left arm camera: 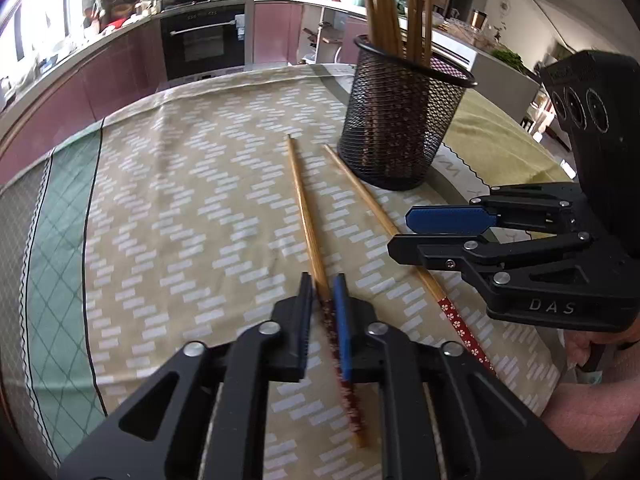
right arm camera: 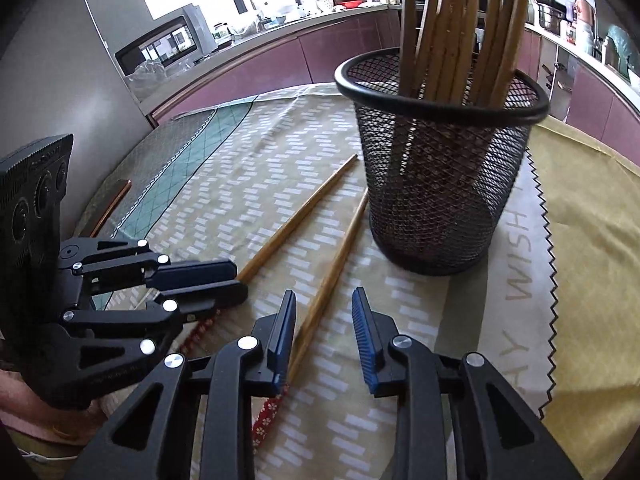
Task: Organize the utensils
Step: 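Close the left tool on one chopstick while the right tool grasps the other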
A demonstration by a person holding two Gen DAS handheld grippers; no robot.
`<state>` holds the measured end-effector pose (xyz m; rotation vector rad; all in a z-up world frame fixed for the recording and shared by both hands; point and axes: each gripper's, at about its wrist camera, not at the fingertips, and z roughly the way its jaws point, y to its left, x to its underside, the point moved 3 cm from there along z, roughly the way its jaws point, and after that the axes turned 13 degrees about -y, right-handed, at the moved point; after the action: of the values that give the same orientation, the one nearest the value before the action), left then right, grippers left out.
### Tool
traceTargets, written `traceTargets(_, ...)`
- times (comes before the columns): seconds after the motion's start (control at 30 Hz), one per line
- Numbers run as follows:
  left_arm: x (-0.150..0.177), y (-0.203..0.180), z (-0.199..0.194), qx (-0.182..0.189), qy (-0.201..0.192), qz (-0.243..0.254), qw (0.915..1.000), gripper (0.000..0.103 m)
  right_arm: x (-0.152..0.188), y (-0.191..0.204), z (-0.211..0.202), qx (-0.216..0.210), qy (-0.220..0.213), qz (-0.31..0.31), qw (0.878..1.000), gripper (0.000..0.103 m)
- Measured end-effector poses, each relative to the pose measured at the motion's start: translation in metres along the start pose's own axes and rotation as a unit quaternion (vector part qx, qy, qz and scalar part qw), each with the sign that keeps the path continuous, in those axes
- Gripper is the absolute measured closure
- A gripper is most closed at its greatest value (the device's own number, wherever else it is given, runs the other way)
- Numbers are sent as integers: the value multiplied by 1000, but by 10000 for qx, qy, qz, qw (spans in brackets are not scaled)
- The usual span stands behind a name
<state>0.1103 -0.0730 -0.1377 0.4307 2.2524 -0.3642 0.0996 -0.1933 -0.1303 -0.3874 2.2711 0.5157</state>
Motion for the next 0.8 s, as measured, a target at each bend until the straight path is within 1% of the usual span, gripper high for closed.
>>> traceTargets(0.07, 2, 2, -3, -32, -5, -91, 10000, 94, 0, 1, 1, -18, -10, -14, 10000, 78)
traceTargets(0.23, 8, 2, -10, -182, -1, -194, 9996, 95, 0, 6, 3, -65, -30, -22, 10000, 80)
traceTargets(0.33, 13, 1, -15, -139, 58, -300, 9994, 95, 0, 9, 4, -123, -17, -40, 9999, 81)
traceTargets(0.4, 15, -2, -18, -83, 106, -266, 9996, 95, 1, 12, 5, -178, -9, -70, 9998, 81)
traceTargets(0.43, 16, -4, -19, -21, 123, -236, 9996, 89, 1, 14, 5, -174, -10, -95, 9998, 81)
traceTargets(0.47, 16, -7, -20, 26, 125, -188, 9997, 87, 1, 15, 5, -173, -11, -119, 9998, 81)
traceTargets(0.57, 12, -8, -18, -5, 81, -72, 9999, 82, -1, 16, 6, -154, -12, -122, 9998, 83)
traceTargets(0.6, 10, -8, -14, 0, 103, -42, 9999, 78, -1, 15, 7, -135, -13, -118, 9998, 84)
traceTargets(0.8, -4, -7, 5, -98, 83, 184, 9997, 77, -5, 11, 10, 62, -56, -162, 9998, 87)
